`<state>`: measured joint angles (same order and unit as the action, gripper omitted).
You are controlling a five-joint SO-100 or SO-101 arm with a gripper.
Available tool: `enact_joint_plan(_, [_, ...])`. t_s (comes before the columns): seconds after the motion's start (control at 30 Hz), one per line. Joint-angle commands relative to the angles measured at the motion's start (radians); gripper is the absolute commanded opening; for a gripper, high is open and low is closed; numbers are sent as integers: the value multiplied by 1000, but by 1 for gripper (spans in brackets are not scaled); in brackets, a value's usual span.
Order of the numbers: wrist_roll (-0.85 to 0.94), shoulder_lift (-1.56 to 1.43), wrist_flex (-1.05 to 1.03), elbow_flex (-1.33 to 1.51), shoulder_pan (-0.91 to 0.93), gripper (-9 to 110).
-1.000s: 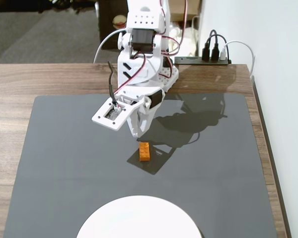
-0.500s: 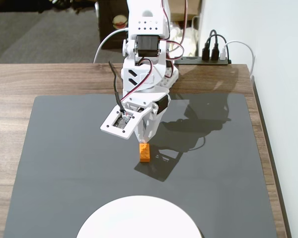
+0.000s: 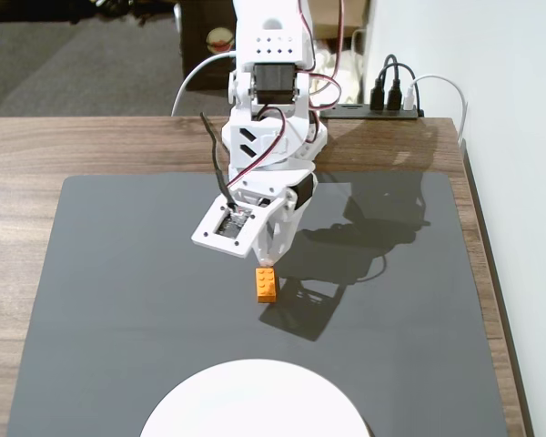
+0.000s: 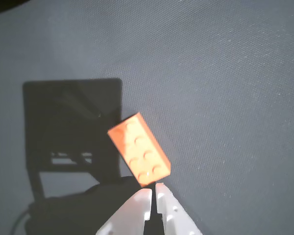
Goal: Grasp a lego block and put it on the plate.
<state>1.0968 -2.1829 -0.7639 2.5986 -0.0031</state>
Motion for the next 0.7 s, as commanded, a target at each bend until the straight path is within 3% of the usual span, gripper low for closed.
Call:
enact_joint_plan(0.0, [21, 2, -54, -74, -11, 1])
enact_joint_plan(0.67, [370, 58, -391, -364, 80, 1])
